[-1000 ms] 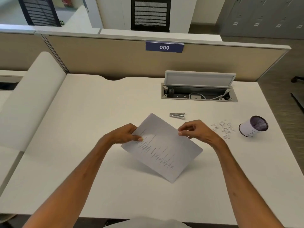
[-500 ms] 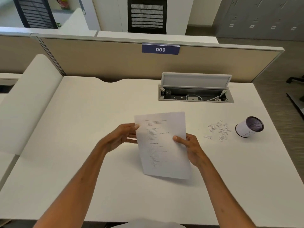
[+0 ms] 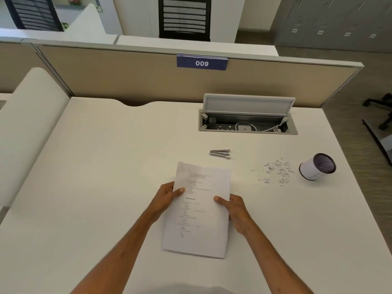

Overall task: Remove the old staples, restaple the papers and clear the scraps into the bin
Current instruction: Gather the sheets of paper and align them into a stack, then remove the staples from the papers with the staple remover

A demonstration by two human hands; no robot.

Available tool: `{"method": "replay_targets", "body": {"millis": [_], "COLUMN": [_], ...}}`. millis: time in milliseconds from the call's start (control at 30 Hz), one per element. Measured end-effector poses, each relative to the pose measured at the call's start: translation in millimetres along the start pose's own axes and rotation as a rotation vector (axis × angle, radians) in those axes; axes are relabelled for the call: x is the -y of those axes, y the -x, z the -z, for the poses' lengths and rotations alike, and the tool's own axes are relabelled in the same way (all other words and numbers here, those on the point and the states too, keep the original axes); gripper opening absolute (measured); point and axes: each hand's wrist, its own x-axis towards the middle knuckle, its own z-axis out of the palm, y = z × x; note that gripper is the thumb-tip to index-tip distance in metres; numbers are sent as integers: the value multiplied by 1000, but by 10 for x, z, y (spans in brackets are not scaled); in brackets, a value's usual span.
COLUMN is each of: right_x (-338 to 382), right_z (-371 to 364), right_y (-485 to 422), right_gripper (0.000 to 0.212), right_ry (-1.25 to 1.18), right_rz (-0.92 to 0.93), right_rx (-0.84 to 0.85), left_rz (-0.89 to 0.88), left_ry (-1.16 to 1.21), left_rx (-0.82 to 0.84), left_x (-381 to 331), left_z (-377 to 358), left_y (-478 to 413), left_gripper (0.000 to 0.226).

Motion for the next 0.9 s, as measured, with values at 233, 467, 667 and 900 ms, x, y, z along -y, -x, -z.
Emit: {"method": "replay_targets", "body": {"millis": [233,467,667,900], "right_x": [307,833,1076,1155], "right_z": [260,179,70,64], "right_y": [-425,-1153,-1605,-1638], "right_gripper": [36,54,63,23], "right_ry": [866,1157,1424,1389], "right_rz": [221,684,613,569], "right_rx": [-413,-447,-282,-302], "left_rz": [58,105,120,149], "left_ry": [3,24,32,46], "left_rx": [-6,1,-1,-7], "left_x": [139,188,177,156], "left_z": [25,31,15,35], "left_y": [-158,-297,-336,-310], "left_gripper": [28,28,29,29]}}
